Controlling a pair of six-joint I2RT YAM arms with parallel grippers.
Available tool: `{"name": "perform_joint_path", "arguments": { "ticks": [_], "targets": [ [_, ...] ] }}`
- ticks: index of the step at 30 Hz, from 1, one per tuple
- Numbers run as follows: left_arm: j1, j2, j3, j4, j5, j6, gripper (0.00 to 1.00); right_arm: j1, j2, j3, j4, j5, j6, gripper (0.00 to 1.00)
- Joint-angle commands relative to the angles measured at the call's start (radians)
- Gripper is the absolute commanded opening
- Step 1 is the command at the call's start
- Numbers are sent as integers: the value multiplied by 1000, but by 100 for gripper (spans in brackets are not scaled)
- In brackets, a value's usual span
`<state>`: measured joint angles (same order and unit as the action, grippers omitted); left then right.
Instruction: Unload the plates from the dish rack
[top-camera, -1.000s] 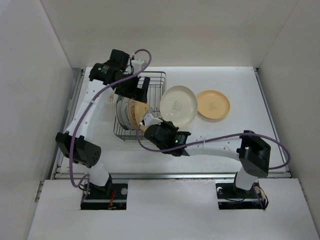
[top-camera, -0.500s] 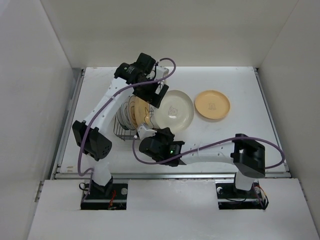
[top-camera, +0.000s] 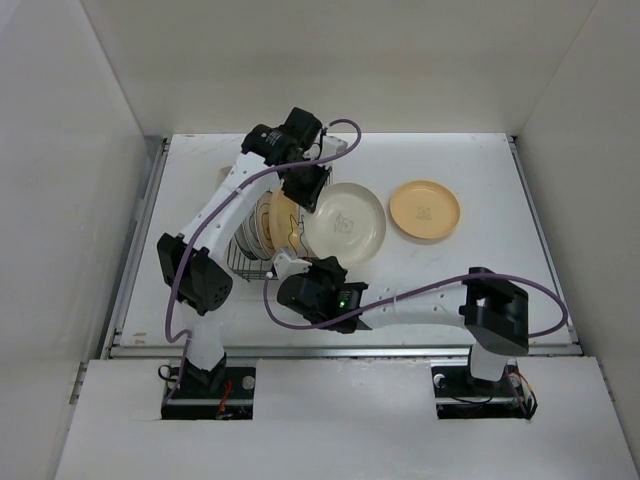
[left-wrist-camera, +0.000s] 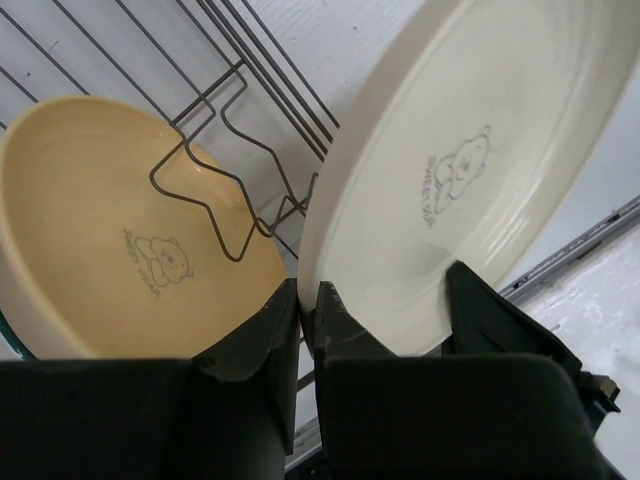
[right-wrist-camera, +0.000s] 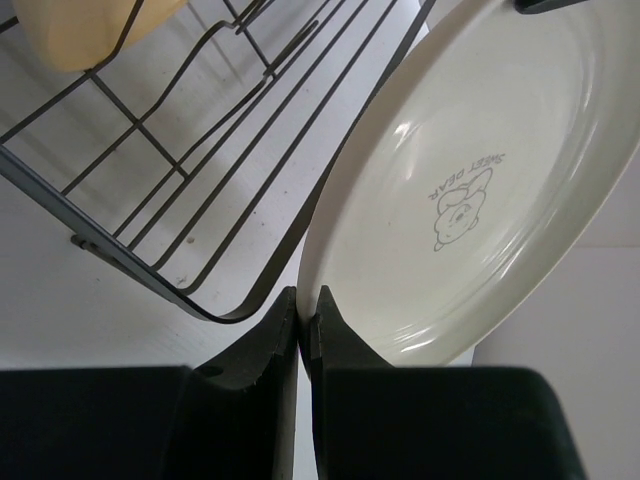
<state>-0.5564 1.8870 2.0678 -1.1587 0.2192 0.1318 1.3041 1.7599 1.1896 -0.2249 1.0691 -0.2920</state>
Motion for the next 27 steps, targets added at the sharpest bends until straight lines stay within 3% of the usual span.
{"name": "perform_joint_path", "arguments": {
  "ticks": [1,10,15,23,27],
  "targets": [
    [7,14,41,-50,23,17,0,9,-69,39,65,45,-4,0],
    [7,3,51,-39,46,-4,0,9,-69,30,74,77,5,0],
    [44,-8,60,-19,81,-57,0,9,-148,68,41,2,189,3],
    [72,35,51,-19,132,-77,0,-12,-209,21,62,-51,281,79],
    [81,35,51,-10,121,-77,0,-22,-255,-5,53,-78,338,93]
  ]
}}
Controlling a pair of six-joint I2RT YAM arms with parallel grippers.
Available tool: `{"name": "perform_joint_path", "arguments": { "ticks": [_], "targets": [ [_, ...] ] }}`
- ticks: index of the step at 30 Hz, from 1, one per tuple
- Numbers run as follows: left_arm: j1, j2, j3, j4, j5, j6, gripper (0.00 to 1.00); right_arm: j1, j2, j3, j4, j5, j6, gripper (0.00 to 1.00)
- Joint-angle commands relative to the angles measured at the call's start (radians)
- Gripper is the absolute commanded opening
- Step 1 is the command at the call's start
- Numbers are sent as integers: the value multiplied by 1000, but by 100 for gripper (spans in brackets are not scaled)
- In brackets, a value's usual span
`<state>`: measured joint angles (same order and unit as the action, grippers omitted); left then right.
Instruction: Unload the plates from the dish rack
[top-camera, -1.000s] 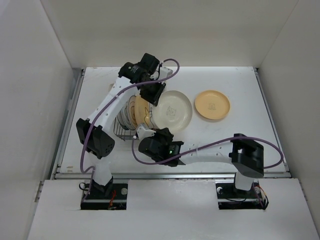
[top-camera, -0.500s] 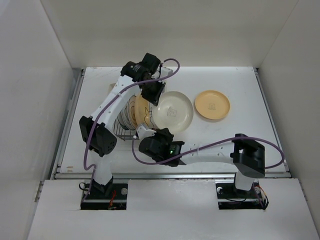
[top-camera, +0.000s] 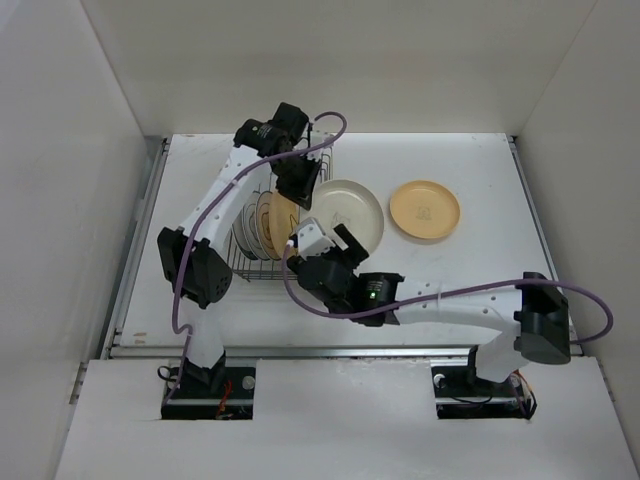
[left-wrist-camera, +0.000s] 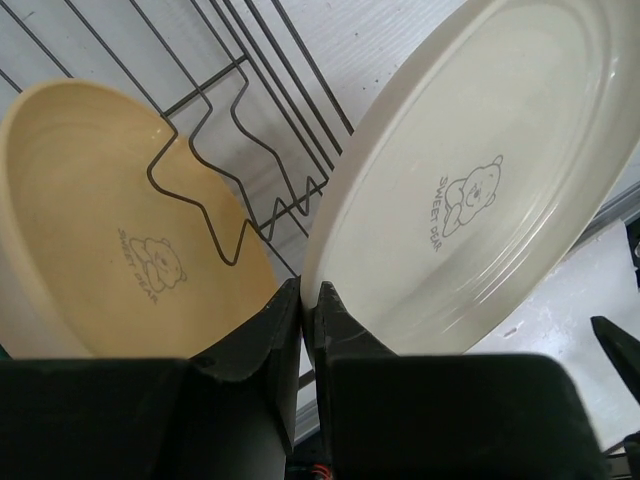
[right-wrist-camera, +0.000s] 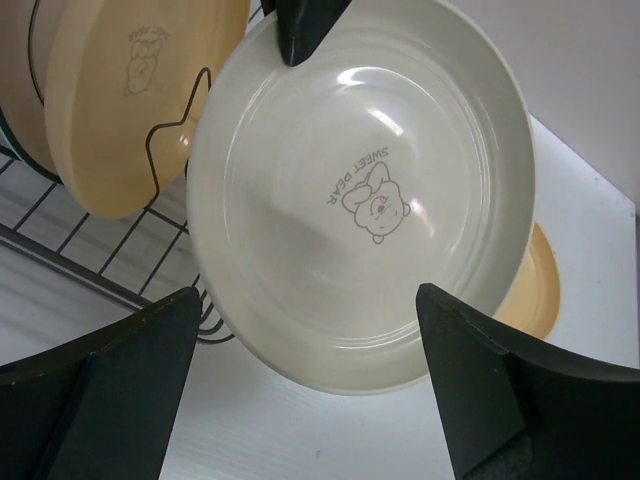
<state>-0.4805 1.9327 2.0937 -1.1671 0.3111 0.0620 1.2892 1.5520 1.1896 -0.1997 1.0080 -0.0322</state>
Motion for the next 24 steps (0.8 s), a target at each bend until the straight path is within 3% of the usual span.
{"name": "perform_joint_path", "arguments": {
  "ticks": [1,6,12,15,18,24],
  "targets": [
    [5,-11,25,-2,29,-7,0,-16,-82,-5,28,-29,92,94],
    [26,-1,25,-2,0,-7,0,-106,-271,-60,19,-204,270,98],
    [36,-1,35,-2,-9,-7,0,-443,-501,-157,30,-535,486,99],
    [36,-11,46,-2,5,-7,0,-626,-434,-131,-65,-744,557,98],
    [36,-20,46,-2,16,-16,0,-738,-347,-117,-102,-935,578,88],
    [36,-54,26,-2,16,-16,0,-812,-286,-176,41,-1152,600,72]
  ]
}}
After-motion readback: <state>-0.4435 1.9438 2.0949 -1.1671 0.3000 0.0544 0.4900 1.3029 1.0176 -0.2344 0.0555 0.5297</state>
